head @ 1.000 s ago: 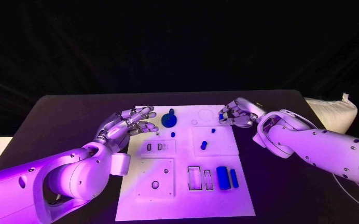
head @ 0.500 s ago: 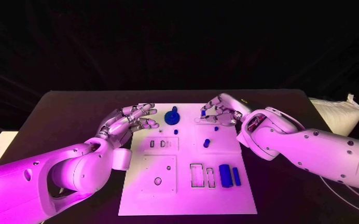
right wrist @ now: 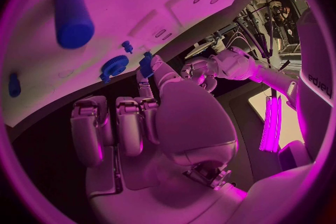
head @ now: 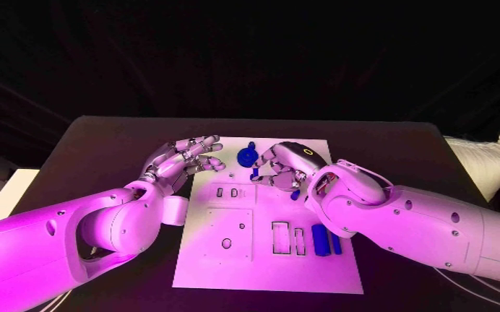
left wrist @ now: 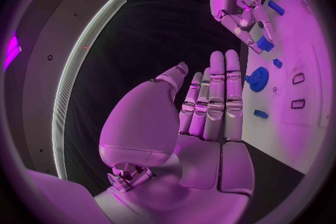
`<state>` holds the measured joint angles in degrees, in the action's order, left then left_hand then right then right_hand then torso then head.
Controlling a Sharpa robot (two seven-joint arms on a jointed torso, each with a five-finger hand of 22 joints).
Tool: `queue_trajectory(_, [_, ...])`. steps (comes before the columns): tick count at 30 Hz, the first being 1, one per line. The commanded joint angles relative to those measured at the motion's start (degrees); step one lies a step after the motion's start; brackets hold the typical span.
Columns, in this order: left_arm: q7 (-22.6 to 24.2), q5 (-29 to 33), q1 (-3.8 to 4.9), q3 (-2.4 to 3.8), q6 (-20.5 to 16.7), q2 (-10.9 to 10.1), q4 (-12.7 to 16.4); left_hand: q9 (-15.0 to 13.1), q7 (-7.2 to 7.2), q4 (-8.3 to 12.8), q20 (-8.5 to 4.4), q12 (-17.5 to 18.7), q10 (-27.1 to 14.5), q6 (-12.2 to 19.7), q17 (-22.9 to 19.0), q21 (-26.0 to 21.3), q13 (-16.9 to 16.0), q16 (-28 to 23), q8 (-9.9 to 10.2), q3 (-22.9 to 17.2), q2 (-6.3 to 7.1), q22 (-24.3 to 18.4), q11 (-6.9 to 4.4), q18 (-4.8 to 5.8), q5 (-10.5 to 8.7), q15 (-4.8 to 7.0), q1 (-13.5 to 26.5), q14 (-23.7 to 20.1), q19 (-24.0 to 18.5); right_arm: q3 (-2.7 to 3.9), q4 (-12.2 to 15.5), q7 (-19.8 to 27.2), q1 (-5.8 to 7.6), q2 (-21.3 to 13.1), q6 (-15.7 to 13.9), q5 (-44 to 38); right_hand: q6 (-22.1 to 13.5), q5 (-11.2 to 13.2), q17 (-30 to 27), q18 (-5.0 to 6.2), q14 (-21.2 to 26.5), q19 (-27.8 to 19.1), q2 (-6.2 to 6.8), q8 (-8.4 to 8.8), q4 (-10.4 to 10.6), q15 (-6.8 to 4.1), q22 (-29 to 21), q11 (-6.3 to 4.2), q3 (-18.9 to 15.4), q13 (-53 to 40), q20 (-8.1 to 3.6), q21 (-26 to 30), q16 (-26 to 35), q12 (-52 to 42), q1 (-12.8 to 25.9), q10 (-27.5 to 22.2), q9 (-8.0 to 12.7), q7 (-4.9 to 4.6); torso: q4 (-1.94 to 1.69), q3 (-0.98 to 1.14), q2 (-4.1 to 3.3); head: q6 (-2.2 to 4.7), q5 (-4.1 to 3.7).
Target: Assemble the parts on the task board
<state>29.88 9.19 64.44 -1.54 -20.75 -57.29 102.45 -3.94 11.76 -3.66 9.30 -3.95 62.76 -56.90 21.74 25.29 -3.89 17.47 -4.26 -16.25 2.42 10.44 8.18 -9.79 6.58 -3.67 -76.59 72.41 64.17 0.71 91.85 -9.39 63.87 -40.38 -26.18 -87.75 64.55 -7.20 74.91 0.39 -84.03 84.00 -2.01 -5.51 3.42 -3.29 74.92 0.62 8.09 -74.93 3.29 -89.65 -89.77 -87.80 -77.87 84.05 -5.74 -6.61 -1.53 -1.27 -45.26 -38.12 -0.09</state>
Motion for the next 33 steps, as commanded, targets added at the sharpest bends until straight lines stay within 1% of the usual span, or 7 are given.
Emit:
queue_trajectory(1, [0.65, 0.04, 0.03, 0.04, 1.25, 0.04, 0.27, 0.03, 0.39, 0.31, -0.13, 0.34, -0.28, 0.17, 0.09, 0.36, 0.05, -0.35, 0.23, -0.1, -0.23, 0.06, -0.01, -0.54, -0.13, 0.1, -0.02, -0.43, -0.38, -0.17, -0.53, -2.72, -0.6, 1.28, 1.54, -5.3, 2.01, 0.02, 15.09, -0.39, -5.97, 6.0, -0.02, 0.2, 0.35, -0.07, 15.08, -0.12, 0.1, -13.96, -0.51, -0.35, -0.23, 0.05, 0.45, 5.08, -0.98, 1.54, -0.04, 0.03, -0.04, -0.24, 0.23])
queue_trajectory(5, [0.61, 0.04, 0.03, 0.04, 1.27, 0.02, 0.34, 0.03, 0.39, 0.31, -0.13, 0.34, -0.28, 0.17, 0.09, 0.36, 0.05, -0.35, 0.23, -0.1, -0.23, 0.06, -0.01, -0.54, -0.13, 0.1, -0.02, -0.43, -0.38, -0.35, -1.15, -3.59, -0.99, 2.65, 2.01, -6.91, 1.9, -0.1, 15.09, -0.39, -5.97, 6.0, -0.06, 0.31, 0.4, -0.04, 15.08, -0.09, 0.16, -13.92, -0.49, -0.35, -0.23, 0.14, 0.57, 5.05, -0.97, 1.5, 0.03, 0.07, -0.02, -0.4, 0.32])
queue_trajectory(13, [0.57, 0.04, 0.04, 0.04, 1.3, 0.09, 0.51, 0.03, 0.39, 0.31, -0.13, 0.34, -0.28, 0.17, 0.09, 0.36, 0.05, -0.35, 0.23, -0.1, -0.23, 0.06, -0.01, -0.54, -0.13, 0.1, -0.02, -0.43, -0.38, -0.55, -2.04, -4.68, -1.22, 4.58, 3.85, -8.52, 1.83, -0.14, 15.09, -0.39, -5.97, 6.0, 0.02, 0.38, 0.41, -0.02, 15.08, -0.06, 0.16, -13.94, -0.47, -0.35, -0.23, 0.11, 0.65, 5.06, -0.95, 1.47, 0.03, 0.09, -0.06, -0.47, -0.17])
queue_trajectory(20, [0.5, 0.04, 0.04, 0.04, 1.29, 0.29, 0.59, 0.02, 0.4, 0.38, -0.12, 0.32, -0.3, 0.16, 0.2, 0.4, 0.05, -0.41, 0.25, -0.19, -0.22, 0.07, 0.0, -0.53, -0.14, 0.09, 0.06, -0.48, -0.43, -0.77, -2.35, -5.51, -1.45, 5.76, 6.02, -9.32, 1.74, -0.04, 15.09, -0.39, -5.97, 6.0, 0.18, 0.54, 0.56, 0.05, 15.08, 0.03, 0.11, -13.82, -0.41, -0.35, -0.23, 0.35, 1.03, 4.96, -0.95, 1.37, 0.06, 0.21, -0.1, -0.66, 0.25])
queue_trajectory(23, [0.48, 0.05, 0.04, 0.04, 1.29, 0.37, 0.61, 0.02, 0.4, 0.38, -0.12, 0.32, -0.3, 0.16, 0.2, 0.4, 0.05, -0.41, 0.25, -0.19, -0.22, 0.07, 0.0, -0.53, -0.14, 0.09, 0.06, -0.48, -0.43, -0.79, -2.45, -5.62, -1.48, 6.04, 6.58, -9.48, 1.73, 0.03, 15.09, -0.39, -5.97, 6.0, 0.26, 0.57, 0.57, 0.06, 15.08, 0.04, 0.1, -13.83, -0.4, -0.35, -0.23, 0.34, 1.1, 4.96, -0.95, 1.36, -0.06, 0.11, -0.06, -0.89, 0.16])
queue_trajectory(25, [0.45, 0.05, 0.04, 0.04, 1.32, 0.4, 0.61, 0.02, 0.41, 0.4, -0.12, 0.33, -0.32, 0.17, 0.23, 0.41, 0.05, -0.42, 0.26, -0.21, -0.2, 0.07, 0.01, -0.52, -0.14, 0.08, 0.08, -0.49, -0.45, -0.8, -2.51, -5.71, -1.5, 6.24, 7.0, -9.58, 1.73, 0.03, 15.09, -0.39, -5.97, 6.0, 0.26, 0.57, 0.57, 0.06, 15.08, 0.04, 0.1, -13.83, -0.4, -0.35, -0.23, 0.34, 1.1, 4.96, -0.95, 1.36, 0.0, 0.09, -0.04, -0.95, 0.24])
queue_trajectory(33, [0.46, 0.05, 0.04, 0.04, 1.35, 0.43, 0.58, 0.02, 0.41, 0.41, -0.12, 0.33, -0.34, 0.18, 0.24, 0.41, 0.05, -0.43, 0.27, -0.22, -0.2, 0.08, 0.01, -0.52, -0.14, 0.08, 0.09, -0.5, -0.45, -0.83, -2.89, -5.99, -1.76, 6.71, 8.88, -9.77, 1.66, 0.1, 15.09, -0.39, -5.97, 6.0, 0.48, 0.67, 0.56, 0.1, 15.08, 0.07, 0.06, -13.77, -0.36, -0.35, -0.23, 0.47, 1.24, 4.91, -0.95, 1.32, 0.12, 0.14, -0.03, -1.25, 0.61])
